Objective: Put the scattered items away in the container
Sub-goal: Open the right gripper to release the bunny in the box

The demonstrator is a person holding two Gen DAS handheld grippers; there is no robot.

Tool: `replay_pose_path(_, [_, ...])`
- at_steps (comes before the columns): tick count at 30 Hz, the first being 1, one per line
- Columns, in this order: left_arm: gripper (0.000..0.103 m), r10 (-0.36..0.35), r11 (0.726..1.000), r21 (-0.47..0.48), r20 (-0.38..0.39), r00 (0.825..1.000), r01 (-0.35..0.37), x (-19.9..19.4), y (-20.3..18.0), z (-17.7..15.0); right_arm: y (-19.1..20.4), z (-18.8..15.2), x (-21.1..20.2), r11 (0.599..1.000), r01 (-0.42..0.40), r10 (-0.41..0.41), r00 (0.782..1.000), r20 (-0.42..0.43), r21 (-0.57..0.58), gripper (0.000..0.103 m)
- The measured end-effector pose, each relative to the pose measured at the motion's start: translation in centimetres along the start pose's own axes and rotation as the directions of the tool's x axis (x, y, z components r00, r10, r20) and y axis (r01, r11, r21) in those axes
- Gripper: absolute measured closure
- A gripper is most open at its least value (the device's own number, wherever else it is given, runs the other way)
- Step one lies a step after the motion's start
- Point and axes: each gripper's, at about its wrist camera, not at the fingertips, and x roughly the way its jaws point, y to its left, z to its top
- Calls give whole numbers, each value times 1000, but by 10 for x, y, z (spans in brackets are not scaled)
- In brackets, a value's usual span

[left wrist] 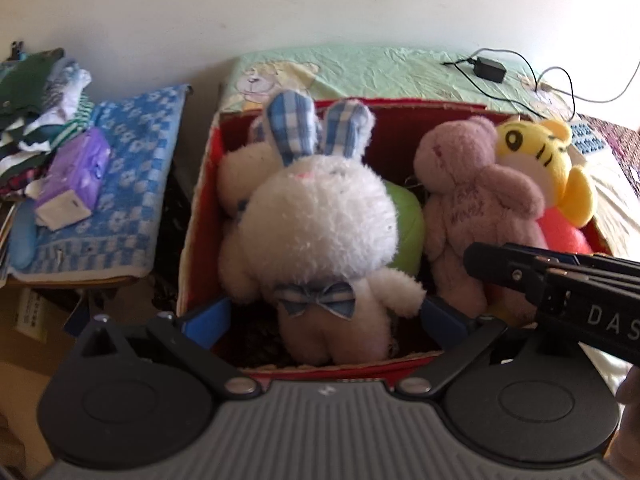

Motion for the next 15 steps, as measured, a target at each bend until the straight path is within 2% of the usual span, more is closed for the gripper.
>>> replay_pose_path(2, [2, 30, 999, -12, 1, 1000, -30, -8, -6, 1, -1, 4, -7, 1000, -22, 22, 1000, 8, -15, 67])
replay_pose_path(8, [2, 71, 997, -15, 30, 997, -71, -30, -34, 8, -8, 19, -30, 997, -52, 53, 998, 20, -49, 67])
replay_pose_path(12, [2, 68, 998, -12, 25, 997, -68, -33, -54, 11, -18, 24, -42, 998, -47, 49, 999, 23, -45, 65])
replay_pose_path(15, [2, 62, 998, -4, 19, 998, -62, -35, -71, 13, -28, 25, -51, 998, -27, 28, 999, 28, -50, 60])
